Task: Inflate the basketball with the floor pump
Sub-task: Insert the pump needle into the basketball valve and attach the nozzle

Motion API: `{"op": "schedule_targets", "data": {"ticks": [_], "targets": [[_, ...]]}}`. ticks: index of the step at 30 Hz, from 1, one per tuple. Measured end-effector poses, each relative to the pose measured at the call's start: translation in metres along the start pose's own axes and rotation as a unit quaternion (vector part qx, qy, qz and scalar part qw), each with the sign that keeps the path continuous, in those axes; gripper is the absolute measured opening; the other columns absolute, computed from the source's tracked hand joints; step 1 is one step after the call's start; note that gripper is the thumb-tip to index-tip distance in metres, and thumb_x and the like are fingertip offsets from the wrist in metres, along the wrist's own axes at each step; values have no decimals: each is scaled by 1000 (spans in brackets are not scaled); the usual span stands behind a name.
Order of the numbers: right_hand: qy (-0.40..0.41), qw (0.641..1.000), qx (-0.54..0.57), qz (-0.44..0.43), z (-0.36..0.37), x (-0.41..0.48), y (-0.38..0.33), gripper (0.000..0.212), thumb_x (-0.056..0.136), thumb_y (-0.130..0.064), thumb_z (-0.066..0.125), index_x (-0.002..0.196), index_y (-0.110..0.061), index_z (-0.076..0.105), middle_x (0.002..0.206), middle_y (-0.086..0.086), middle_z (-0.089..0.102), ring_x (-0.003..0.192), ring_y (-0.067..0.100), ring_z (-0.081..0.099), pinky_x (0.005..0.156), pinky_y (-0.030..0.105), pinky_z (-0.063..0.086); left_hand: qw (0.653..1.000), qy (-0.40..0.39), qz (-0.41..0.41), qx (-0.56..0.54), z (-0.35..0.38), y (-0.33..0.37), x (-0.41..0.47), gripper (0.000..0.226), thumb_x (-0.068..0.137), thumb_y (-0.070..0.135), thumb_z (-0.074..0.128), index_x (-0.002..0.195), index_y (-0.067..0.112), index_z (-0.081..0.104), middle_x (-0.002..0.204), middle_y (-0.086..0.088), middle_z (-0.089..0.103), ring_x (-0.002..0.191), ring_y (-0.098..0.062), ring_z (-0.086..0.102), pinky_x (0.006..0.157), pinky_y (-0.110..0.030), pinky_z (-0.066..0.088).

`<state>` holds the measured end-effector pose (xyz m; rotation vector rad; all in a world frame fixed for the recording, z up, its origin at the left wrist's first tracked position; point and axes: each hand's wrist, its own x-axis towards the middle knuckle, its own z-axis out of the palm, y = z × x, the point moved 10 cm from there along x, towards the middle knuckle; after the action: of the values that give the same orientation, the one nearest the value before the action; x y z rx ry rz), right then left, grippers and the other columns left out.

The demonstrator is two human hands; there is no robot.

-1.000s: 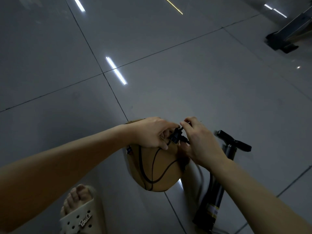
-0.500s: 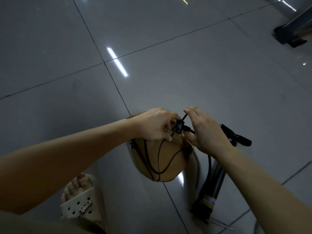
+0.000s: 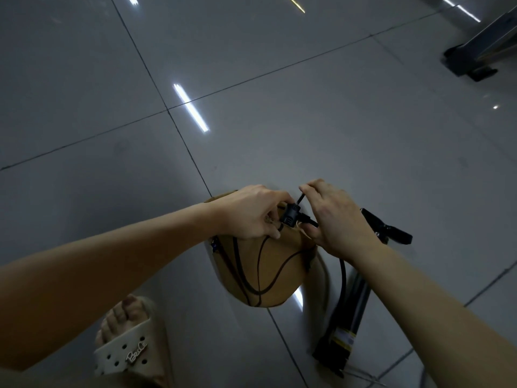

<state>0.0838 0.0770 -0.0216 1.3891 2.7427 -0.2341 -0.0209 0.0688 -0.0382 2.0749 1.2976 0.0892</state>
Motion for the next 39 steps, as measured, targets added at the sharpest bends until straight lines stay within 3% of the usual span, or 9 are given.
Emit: {"op": "schedule_targets", "data": {"ticks": [4,8,27,31,39], "targets": [[5,1000,-8,-12,0,2,-2,73,80,-33,80,141,-7,49,132,11,55,117,29,58,102,41,47,999,-7,26,34,3,4,-1,61,90,39,76,143,23,50,108,6,74,95,-12,67,85,-34,54],[14,1000,-10,-21,0,1,-4,74,74,-28,85,137,-5,55,138,15,58,124,33,58,107,44,44,999,1,35,40,2,6,-3,60,90,39,75,142,20,51,107,5,74,95,-14,68,85,-41,55],[12,999,9,-31,-1,1,-7,67,84,-26,78,141,-4,51,143,16,54,131,32,53,113,40,37,999,0,33,27,-1,12,-7,63,92,36,75,146,16,49,106,2,75,95,-14,68,87,-36,55],[0,999,-7,-41,-1,2,-8,59,84,-28,76,134,-3,54,134,16,57,122,33,56,108,42,44,999,-2,30,26,-1,13,-8,65,92,36,75,148,17,48,109,1,75,99,-17,68,90,-37,53],[-14,995,-63,-75,-4,3,-13,49,84,-33,74,124,-7,60,119,15,61,106,30,60,94,39,50,999,1,24,21,1,10,-8,73,92,38,75,154,19,42,112,4,75,102,-12,67,85,-22,45]]}}
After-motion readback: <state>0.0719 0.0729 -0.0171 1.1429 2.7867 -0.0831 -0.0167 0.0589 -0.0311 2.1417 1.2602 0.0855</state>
